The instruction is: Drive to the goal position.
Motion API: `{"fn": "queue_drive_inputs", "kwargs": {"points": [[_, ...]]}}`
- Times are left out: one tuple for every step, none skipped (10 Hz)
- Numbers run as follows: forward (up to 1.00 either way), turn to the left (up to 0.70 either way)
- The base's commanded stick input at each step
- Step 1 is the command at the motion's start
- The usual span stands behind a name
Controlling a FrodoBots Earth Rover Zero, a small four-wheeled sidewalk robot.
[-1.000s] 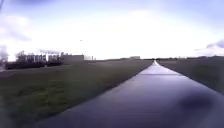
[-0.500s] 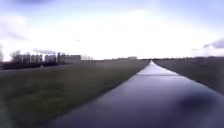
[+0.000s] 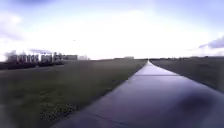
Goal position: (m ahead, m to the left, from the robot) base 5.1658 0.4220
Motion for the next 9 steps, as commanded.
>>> {"fn": "queue_drive_inputs", "kwargs": {"points": [[0.45,-0.27],[0.45,-0.27],[0.45,-0.27],[0.45,-0.27],[0.45,-0.27],[0.45,-0.27],[0.45,-0.27],[0.45,-0.27],[0.45,-0.27]]}}
